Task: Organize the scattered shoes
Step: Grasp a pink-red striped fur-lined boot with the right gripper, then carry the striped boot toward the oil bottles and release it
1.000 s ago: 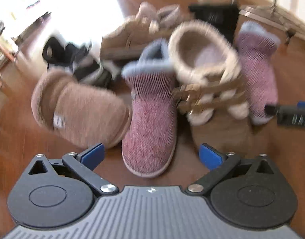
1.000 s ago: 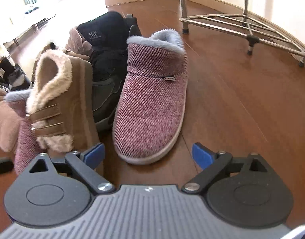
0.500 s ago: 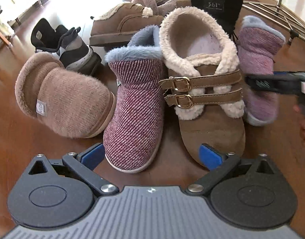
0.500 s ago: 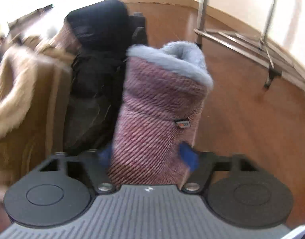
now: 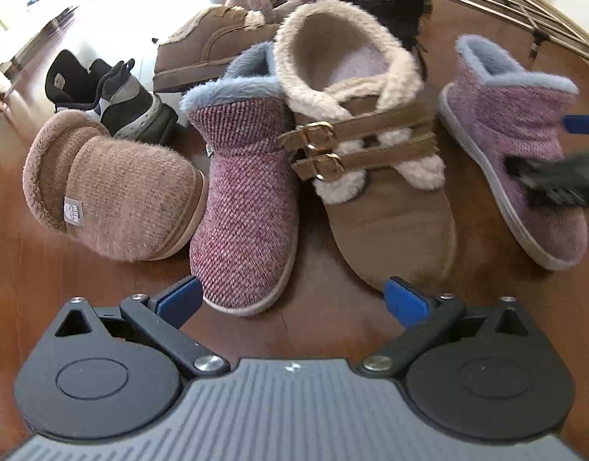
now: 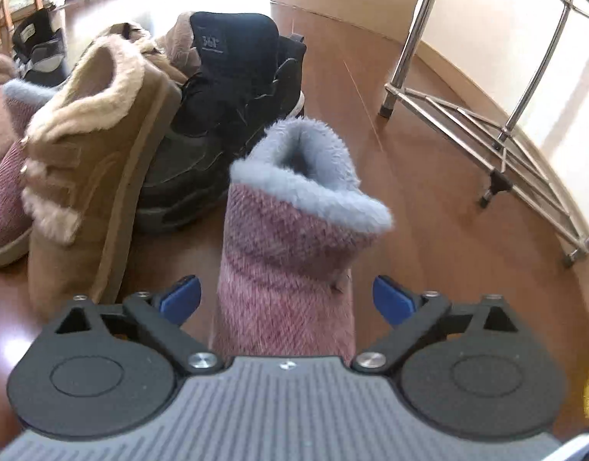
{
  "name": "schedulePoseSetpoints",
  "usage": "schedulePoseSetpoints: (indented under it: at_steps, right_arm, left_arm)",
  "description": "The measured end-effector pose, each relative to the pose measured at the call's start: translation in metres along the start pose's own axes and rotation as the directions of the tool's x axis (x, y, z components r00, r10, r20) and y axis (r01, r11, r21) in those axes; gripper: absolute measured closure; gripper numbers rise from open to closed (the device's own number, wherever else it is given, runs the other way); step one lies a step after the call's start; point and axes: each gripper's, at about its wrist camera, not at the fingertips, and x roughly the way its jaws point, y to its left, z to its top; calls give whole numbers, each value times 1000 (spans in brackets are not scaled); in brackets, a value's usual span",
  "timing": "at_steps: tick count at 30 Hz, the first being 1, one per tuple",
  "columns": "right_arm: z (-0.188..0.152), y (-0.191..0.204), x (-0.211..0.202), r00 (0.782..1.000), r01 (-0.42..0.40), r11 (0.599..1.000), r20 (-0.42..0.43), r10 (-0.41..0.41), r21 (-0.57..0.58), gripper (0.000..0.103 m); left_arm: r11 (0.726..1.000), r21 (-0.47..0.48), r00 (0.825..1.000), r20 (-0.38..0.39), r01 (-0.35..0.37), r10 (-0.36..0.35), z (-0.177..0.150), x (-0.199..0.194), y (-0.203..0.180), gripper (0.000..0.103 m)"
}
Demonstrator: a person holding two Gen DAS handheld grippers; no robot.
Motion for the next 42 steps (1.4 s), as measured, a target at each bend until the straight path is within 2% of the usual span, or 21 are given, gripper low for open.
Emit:
schedulePoseSetpoints:
  at_steps: [1, 2, 5, 10, 13, 19, 24, 27, 28, 30, 32, 34, 39, 41, 42]
  right_arm:
    - [-2, -3, 10, 1000, -18, 999, -17, 19, 39, 42]
    - [-4, -4, 9, 1000, -16, 999, 2, 16, 43, 57]
    - [-12, -3, 1, 1000, 3, 1000, 0, -3, 14, 63]
    - [-52, -37, -39, 999, -34, 991, -28, 38, 131, 65]
    - [-85, -63, -75, 999, 3, 985, -43, 5, 173, 64]
    - [-150, -93, -142, 992, 107, 989, -82, -99, 106, 64]
    - [-178, -104, -154, 986, 132, 988, -109, -123, 83, 63]
    - [-195, -105, -148, 987, 122, 991, -108, -116, 48, 52]
    - [-198, -105, -147, 987, 125, 991, -103, -119, 47, 45]
    - [-196, -102, -148, 985, 142, 989, -106, -136, 46, 36]
    - [-192, -97, -151, 981, 166, 985, -106, -161, 38, 15]
    - [-184, -88, -169, 977, 210, 977, -58, -207, 48, 12]
    - [-164, -73, -221, 965, 219, 960, 108, -240, 172, 9]
    - [-153, -67, -231, 962, 195, 958, 152, -228, 209, 9]
    - [-147, -63, -236, 964, 147, 964, 185, -189, 220, 9]
  left_arm:
    - [1000, 1, 1000, -1, 1, -1, -2, -2, -1, 1]
    - [1000, 0, 1000, -4, 1, -1, -4, -3, -2, 1]
    - [1000, 8, 1000, -13, 16, -16, -8, -9, -6, 1]
    - [998, 64, 1000, 0, 22, -22, -13, -17, -17, 1]
    - [996, 78, 999, -4, 49, -49, -12, -18, -25, 1]
    - [986, 125, 994, -3, 111, -111, -11, -21, -48, 1]
    - [971, 190, 989, 8, 143, -148, -14, -26, -70, 1]
    - [963, 222, 987, 14, 155, -162, -16, -29, -79, 1]
    - [960, 232, 986, 13, 156, -164, -18, -29, -81, 1]
    - [955, 249, 986, 8, 159, -166, -23, -31, -79, 1]
    - [950, 269, 986, -5, 161, -165, -28, -33, -73, 1]
    - [936, 318, 988, -20, 149, -150, -38, -37, -57, 1]
    - [901, 427, 997, -32, 75, -68, -64, -46, -18, 1]
    - [898, 435, 997, -60, 70, -48, -70, -45, -4, 1]
    - [898, 433, 996, -71, 74, -48, -72, -46, 0, 1]
